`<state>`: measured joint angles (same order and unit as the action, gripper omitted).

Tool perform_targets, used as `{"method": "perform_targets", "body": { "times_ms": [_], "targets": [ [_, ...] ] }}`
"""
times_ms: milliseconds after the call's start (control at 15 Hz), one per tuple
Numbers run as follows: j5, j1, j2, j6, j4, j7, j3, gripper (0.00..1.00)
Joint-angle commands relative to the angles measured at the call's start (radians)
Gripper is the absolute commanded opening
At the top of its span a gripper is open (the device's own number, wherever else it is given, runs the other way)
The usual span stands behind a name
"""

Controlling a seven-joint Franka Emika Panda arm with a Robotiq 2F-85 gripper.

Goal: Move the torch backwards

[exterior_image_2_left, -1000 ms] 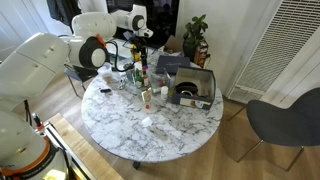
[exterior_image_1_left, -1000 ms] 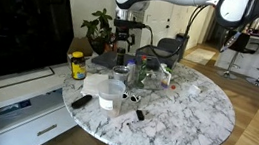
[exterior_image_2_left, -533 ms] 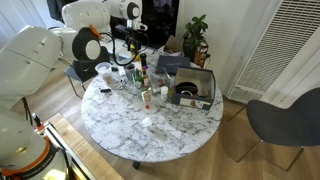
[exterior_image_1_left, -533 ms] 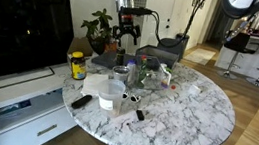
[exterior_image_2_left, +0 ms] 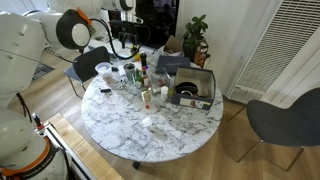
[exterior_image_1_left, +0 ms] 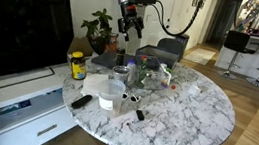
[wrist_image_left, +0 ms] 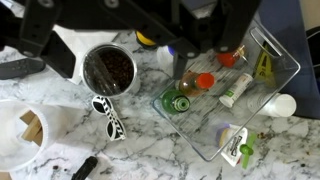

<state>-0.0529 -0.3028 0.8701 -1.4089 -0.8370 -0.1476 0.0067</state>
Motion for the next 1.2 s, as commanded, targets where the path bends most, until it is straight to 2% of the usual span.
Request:
{"method": "perform_targets", "body": {
  "times_ms": [0,333,467,600,667,800,1133],
  "targets": [
    [-0.019,0.015,-0.161,-0.103,-0.236,0.118,0.012,1.00],
    [0.019,0.040,-0.311,-0.190,-0.436,0.184,0.014,1.00],
    [0.047,0.054,-0.372,-0.223,-0.518,0.180,0.014,1.00],
    [0.067,0.062,-0.433,-0.315,-0.604,0.178,0.011,1.00],
    [0.067,0.093,-0.462,-0.351,-0.641,0.166,0.048,1.00],
    [0.093,0.113,-0.521,-0.409,-0.728,0.164,0.059,1.00],
    [0.138,0.146,-0.673,-0.491,-0.952,0.126,0.068,1.00]
  ]
}}
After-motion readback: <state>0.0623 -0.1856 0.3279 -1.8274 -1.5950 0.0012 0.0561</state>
